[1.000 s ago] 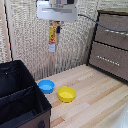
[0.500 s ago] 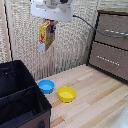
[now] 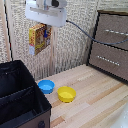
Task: Kindly direct your grabber toward the cereal bar. Delicately grip the cereal bar using your grabber. Transport the clutched cereal bar to the rear part of the organizer. Set the cereal bar down and place it in the rear section of the organizer.
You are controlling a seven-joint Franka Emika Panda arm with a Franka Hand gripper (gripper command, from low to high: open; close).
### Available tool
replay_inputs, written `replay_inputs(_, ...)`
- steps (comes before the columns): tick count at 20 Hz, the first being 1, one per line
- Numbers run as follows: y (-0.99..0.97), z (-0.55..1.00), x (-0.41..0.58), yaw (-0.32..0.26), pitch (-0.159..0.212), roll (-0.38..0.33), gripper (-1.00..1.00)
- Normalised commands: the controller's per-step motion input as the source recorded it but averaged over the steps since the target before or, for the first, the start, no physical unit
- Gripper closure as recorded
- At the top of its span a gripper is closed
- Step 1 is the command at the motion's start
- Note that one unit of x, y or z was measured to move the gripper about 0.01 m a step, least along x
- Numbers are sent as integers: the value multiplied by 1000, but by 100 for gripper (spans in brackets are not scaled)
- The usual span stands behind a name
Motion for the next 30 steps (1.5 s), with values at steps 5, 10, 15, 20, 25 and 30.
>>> replay_inputs(5, 754, -26, 0, -154, 26, 1, 100)
replay_inputs(10, 811, -74, 0, -139, 34, 0, 100)
replay_inputs(15, 813, -22, -3, -105, 41, 0, 100)
replay_inputs(20, 791, 147, 0, -102, 23, 0, 100)
replay_inputs(25, 778, 246, 39, -127, -4, -17, 100)
replay_inputs(30, 479, -133, 461, -109, 5, -26, 100)
